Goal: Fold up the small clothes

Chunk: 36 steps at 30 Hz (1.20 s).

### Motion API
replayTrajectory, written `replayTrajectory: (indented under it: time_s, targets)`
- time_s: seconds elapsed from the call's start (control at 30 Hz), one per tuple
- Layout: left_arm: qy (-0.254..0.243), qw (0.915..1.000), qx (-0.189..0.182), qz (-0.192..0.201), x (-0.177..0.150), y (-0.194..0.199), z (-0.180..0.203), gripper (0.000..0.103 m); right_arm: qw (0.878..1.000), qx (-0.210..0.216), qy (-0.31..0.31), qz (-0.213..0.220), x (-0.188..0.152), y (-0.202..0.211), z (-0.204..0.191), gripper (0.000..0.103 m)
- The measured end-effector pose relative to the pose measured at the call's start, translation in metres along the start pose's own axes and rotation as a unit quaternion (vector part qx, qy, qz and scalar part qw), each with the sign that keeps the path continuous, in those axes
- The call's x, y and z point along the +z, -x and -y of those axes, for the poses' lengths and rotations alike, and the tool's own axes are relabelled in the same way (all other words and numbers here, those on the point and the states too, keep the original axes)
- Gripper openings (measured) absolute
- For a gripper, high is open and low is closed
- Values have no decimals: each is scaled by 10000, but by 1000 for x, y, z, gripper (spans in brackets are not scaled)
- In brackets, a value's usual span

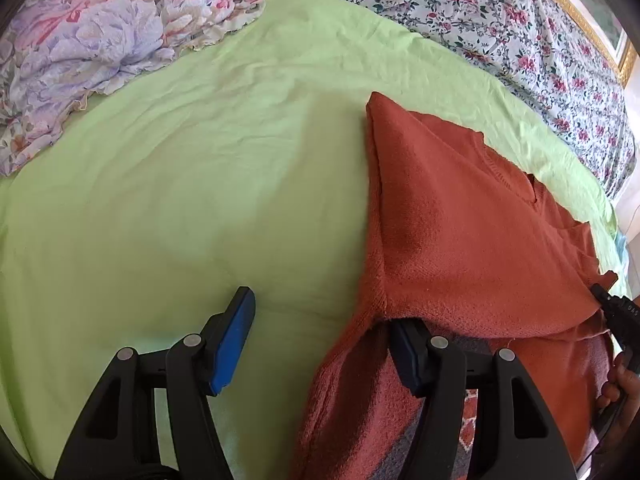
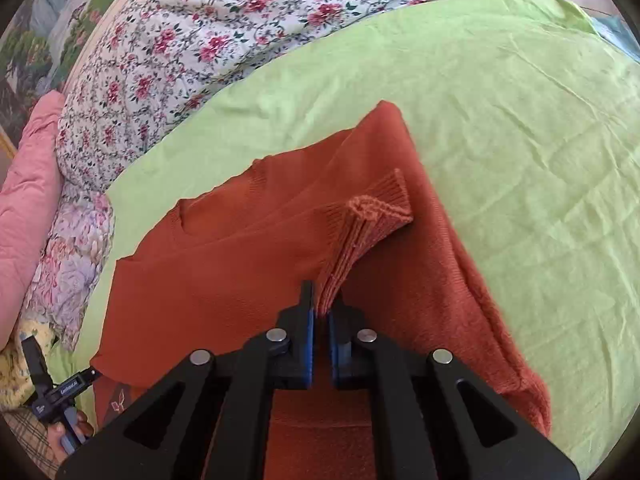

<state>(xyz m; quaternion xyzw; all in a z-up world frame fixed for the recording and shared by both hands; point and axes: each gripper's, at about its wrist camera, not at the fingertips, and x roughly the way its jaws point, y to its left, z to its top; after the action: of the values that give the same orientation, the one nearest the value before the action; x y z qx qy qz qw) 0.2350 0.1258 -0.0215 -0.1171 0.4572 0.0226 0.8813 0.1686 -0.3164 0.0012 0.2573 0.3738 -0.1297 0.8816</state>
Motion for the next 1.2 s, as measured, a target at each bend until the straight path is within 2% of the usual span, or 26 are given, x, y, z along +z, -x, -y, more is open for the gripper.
replayTrajectory:
  time_s: [0.1,0.3,0.37,0.43,0.5,0.57,0.63,0.77,0.8,0.83,0.87,0.9,0.93,1.0,1.07,1.2]
  targets:
    - [169,9998,-127,-46,0,2,-5,65,9998,-11,-86,-178,-3,-2,5,8]
    - [742,9946,-650,-314,4,3,-23,65,9997,-31,-216,-50,-12,21,15,17]
    - [468,9952,-671,-545,4,11,-16,61,9997,-69,-251,-18,-14,32,20,19]
    - [156,9932,-1011,-560,0,28,-8,64,9996,-45,-292,44,-14,44,23,25]
    - [-79,9909,-1241,-525,0,42,0,64,9995,-121,-194,222,-13,57,23,36]
    - [-242,9919,-1194,-356,10,46,10,73,9990,-193,-87,398,-11,66,20,37]
    - [-253,9942,-1013,-242,26,35,22,77,9989,-85,-60,468,-9,67,13,37]
    - [-148,9938,-903,-638,61,-22,40,77,9992,229,117,305,-12,57,-9,37]
    - [-183,9937,-817,-742,68,-39,43,76,9992,271,189,244,-14,54,-13,38]
    - [-243,9942,-720,-757,71,-48,47,68,9991,293,262,170,-17,50,-16,38]
    - [-351,9953,-605,-675,75,-54,51,49,9991,277,302,99,-18,45,-18,39]
    - [-472,9959,-562,-533,80,-57,56,34,9992,245,303,20,-20,41,-17,39]
    - [-458,9957,-627,-498,85,-58,56,11,9993,230,282,-33,-20,40,-16,40]
    - [-299,9971,-570,-397,97,-58,53,10,9995,207,192,-103,-22,38,-12,40]
    - [-435,9977,-391,-335,102,-62,53,8,9997,183,142,-97,-22,40,-11,40]
    - [-641,9964,-385,-390,92,-54,55,12,9994,320,129,-89,-29,51,-14,40]
